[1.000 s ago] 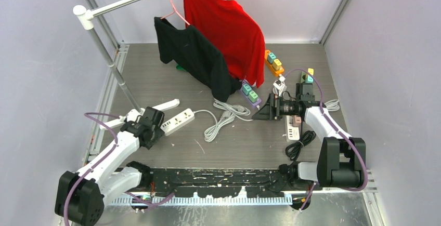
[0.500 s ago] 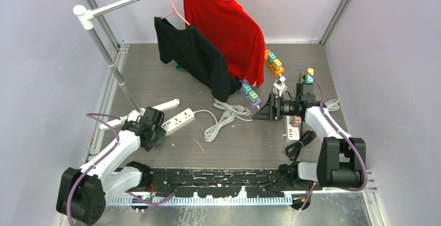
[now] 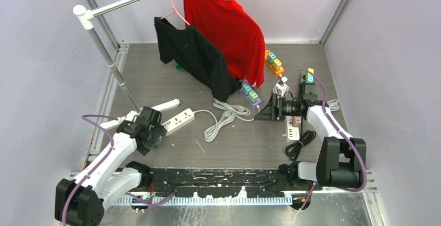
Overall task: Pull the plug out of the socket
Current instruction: Place the plug at the center of the board, then move the socket to the center of the board.
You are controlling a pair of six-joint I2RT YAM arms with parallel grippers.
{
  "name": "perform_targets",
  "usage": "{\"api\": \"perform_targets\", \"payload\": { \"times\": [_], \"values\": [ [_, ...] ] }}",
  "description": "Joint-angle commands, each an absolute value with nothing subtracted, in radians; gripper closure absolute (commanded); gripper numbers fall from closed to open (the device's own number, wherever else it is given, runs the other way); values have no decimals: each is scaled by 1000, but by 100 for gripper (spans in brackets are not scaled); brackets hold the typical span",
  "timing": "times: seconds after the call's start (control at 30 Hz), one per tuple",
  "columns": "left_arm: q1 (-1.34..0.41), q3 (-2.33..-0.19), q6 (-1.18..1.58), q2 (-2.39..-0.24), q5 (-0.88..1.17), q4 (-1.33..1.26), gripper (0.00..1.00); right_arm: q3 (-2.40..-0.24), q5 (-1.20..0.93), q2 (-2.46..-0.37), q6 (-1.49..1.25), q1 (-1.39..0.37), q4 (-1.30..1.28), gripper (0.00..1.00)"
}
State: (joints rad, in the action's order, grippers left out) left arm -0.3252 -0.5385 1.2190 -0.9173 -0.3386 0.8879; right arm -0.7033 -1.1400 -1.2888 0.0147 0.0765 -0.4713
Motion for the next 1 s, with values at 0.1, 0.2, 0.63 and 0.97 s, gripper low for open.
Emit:
{"api": "perform_targets", "payload": {
  "times": [0.1, 0.2, 0.63, 0.97],
  "values": [
    [-319, -669, 1161, -802, -237, 1029, 14, -865, -1042, -1225, 260, 126, -724, 10],
    [-319, -677, 1123, -733, -162, 985, 13, -934, -905, -1212, 322, 147, -815, 3],
    [-320, -484, 1137, -387, 166, 474, 13, -1096, -293, -1205, 198, 173, -881, 0],
    [-319, -348, 1256, -247, 207, 350, 13, -1030, -156, -1318, 182, 165, -851, 4]
  ]
}}
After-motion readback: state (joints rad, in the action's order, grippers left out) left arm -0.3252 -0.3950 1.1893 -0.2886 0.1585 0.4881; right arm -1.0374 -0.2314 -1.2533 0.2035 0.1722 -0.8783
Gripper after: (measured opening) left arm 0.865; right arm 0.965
